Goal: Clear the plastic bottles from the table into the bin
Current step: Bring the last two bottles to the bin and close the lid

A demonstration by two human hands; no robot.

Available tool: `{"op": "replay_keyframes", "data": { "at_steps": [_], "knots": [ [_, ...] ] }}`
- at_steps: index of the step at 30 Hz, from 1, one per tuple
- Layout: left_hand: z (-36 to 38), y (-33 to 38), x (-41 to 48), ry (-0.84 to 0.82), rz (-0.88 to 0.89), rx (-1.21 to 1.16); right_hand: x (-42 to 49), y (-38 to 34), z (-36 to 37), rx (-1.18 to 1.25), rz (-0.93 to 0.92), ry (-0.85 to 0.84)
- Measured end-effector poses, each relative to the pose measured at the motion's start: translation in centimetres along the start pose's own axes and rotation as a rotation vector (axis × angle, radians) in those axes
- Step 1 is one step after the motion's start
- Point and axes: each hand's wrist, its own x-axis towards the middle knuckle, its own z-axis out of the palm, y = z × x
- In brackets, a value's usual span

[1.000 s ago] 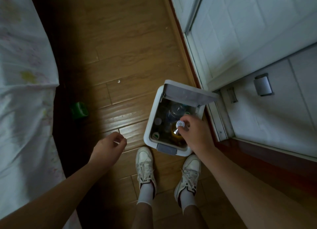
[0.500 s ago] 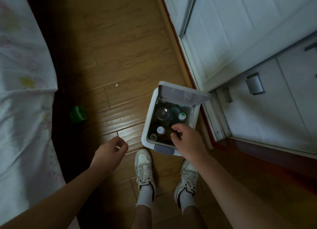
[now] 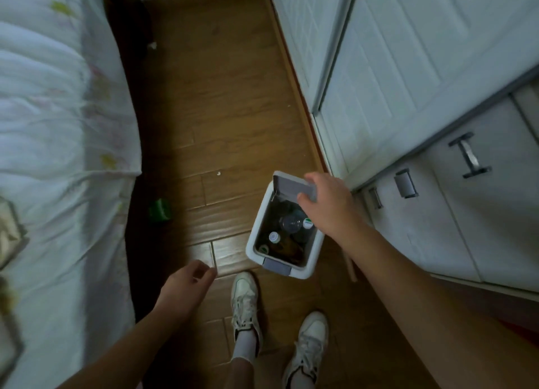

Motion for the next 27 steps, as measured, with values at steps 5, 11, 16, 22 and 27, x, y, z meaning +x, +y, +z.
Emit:
{"op": "replay_keyframes", "data": {
  "at_steps": [5,11,16,22,27],
  "knots": [
    [2.4,-2.4,-4.0,-0.010,-0.043,-0.041,-3.0,1.4,3.3,0.042,-0.018,-0.035],
    [5.9,-6.1,-5.1,-0.085,-0.114,-0.016,-8.1,4.1,10.5,-0.087,-0.081,-0.190],
    [8.4,-9.4,-3.1,-0.083,-0.181,-0.043,-9.9,5.7,16.6,-0.225,-0.055,-0.320],
    [9.6,-11.8,-1.9,-0.137,-0.234,-0.087,-11.2,5.6,19.4,-0.340,-0.027,-0.274],
    [8.2,-12.1,-0.8,-0.188,-0.252,-0.111,-11.3,5.5,19.2,-0.392,-0.019,-0.349]
  ]
}}
